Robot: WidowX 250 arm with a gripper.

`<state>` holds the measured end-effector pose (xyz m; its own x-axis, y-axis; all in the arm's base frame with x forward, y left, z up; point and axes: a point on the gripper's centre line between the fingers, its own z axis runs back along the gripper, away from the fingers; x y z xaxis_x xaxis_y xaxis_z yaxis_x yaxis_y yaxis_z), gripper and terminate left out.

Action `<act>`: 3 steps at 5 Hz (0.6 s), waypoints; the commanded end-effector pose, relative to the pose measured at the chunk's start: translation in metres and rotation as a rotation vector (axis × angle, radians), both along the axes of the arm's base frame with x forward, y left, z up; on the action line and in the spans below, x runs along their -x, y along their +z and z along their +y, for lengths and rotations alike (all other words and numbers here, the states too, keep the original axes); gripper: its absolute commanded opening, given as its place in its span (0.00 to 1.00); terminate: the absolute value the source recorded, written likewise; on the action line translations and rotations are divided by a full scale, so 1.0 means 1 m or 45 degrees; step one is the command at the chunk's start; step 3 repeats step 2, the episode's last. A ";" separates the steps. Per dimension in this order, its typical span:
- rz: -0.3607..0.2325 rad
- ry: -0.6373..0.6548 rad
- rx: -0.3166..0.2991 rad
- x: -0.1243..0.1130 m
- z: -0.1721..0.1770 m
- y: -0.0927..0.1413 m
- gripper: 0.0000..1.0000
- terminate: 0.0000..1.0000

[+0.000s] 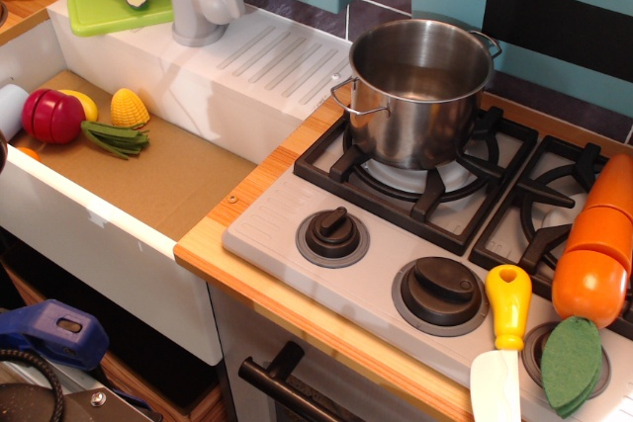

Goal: Put potato in pot or pan

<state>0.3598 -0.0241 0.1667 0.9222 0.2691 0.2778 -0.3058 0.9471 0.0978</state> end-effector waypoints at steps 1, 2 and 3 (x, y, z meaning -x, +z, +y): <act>-0.094 0.010 0.005 0.006 -0.008 0.026 1.00 0.00; -0.094 0.010 0.005 0.006 -0.008 0.026 1.00 1.00; -0.094 0.010 0.005 0.006 -0.008 0.026 1.00 1.00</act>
